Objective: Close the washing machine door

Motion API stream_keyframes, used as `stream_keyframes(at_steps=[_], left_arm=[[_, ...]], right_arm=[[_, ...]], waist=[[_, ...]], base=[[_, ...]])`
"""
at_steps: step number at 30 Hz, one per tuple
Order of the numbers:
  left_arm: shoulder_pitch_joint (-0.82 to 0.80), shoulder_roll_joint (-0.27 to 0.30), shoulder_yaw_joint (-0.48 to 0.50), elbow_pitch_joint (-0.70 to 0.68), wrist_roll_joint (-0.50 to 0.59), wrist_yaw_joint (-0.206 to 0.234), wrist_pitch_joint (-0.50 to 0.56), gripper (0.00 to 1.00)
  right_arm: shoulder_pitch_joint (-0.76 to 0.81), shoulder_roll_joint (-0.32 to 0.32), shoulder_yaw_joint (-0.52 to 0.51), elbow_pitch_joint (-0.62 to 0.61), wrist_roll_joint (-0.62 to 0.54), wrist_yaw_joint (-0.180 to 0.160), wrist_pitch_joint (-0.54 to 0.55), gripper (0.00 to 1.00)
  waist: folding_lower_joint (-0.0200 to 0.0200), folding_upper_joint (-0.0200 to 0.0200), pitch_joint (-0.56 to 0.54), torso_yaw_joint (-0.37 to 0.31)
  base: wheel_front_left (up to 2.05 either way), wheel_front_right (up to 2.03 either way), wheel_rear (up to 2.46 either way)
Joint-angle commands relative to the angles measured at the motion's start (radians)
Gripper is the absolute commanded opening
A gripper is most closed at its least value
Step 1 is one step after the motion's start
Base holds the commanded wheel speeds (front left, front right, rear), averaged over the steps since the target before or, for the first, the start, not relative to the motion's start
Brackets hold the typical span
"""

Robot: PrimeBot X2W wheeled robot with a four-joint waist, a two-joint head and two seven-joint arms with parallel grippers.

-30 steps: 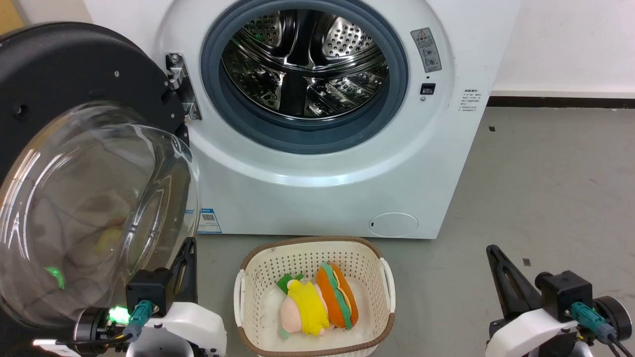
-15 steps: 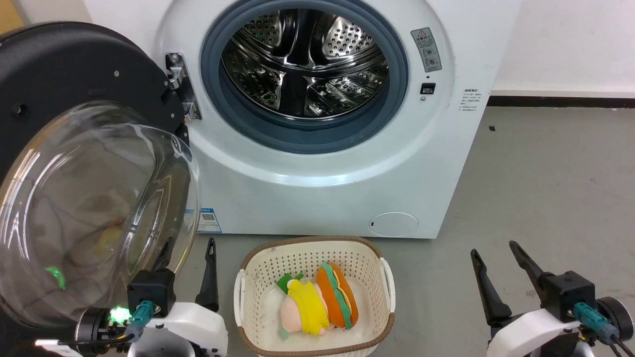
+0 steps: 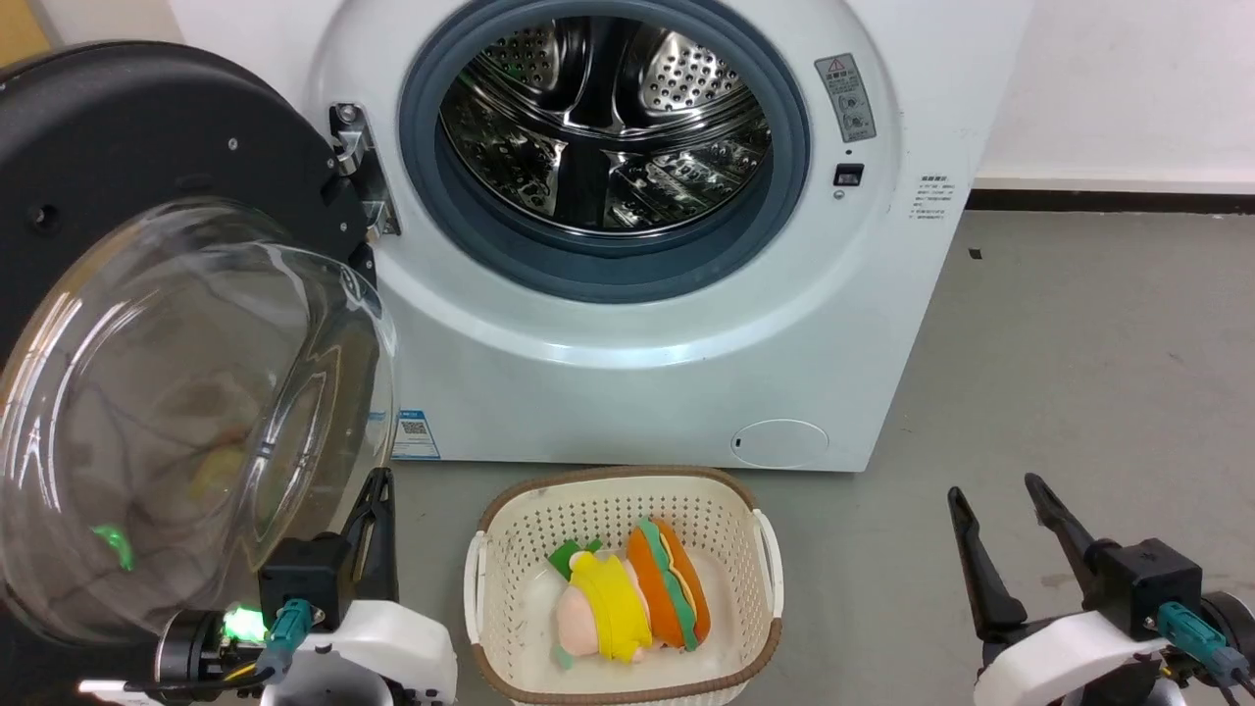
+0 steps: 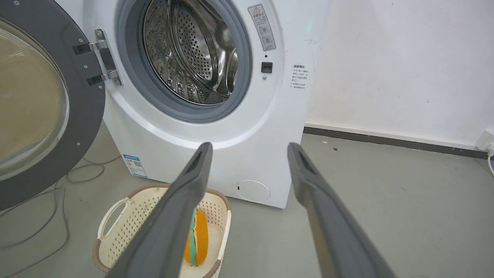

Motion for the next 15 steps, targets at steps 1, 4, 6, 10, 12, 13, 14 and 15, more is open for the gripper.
stream_keyframes(at_steps=[1,4,6,10,12,13,14,15], left_arm=[[-0.012,0.003,-0.005,0.001,-0.003,0.008,-0.012,0.0],[-0.02,0.005,-0.007,-0.004,-0.004,0.011,-0.018,0.0],[-0.026,0.007,-0.009,-0.011,-0.005,0.012,-0.023,0.0],[-0.04,0.011,-0.006,-0.027,-0.011,0.013,-0.031,0.0],[-0.048,0.014,-0.002,-0.038,-0.015,0.013,-0.035,0.0],[-0.052,0.016,0.0,-0.043,-0.016,0.013,-0.037,0.0],[-0.056,0.017,0.002,-0.049,-0.018,0.013,-0.039,0.0],[-0.06,0.018,0.005,-0.056,-0.021,0.012,-0.041,0.0]], right_arm=[[-0.004,0.001,-0.005,0.004,0.016,0.0,-0.011,1.0],[-0.004,0.001,-0.01,0.006,0.021,0.0,-0.018,1.0],[-0.004,0.001,-0.013,0.007,0.024,0.0,-0.022,1.0],[-0.005,0.001,-0.022,0.008,0.033,0.0,-0.03,1.0],[-0.006,0.001,-0.027,0.008,0.037,0.0,-0.034,1.0],[-0.006,0.001,-0.029,0.009,0.039,0.0,-0.036,1.0],[-0.006,0.001,-0.031,0.009,0.041,0.0,-0.038,1.0],[-0.007,0.001,-0.034,0.01,0.043,0.0,-0.041,1.0]], waist=[[0.0,-0.0001,0.0,0.003],[0.0,-0.0001,0.001,0.01],[0.0,-0.0001,0.002,0.016],[0.0,-0.0001,0.004,0.029],[0.0,-0.0001,0.005,0.036],[0.0,-0.0001,0.006,0.04],[0.0,-0.0001,0.006,0.044],[0.0,-0.0001,0.007,0.048]], base=[[0.0,0.0,0.0],[0.0,0.0,0.0],[0.0,0.0,0.0],[0.0,0.0,0.0],[0.0,0.0,0.0],[0.0,0.0,0.0],[0.0,0.0,0.0],[0.0,0.0,0.0]])
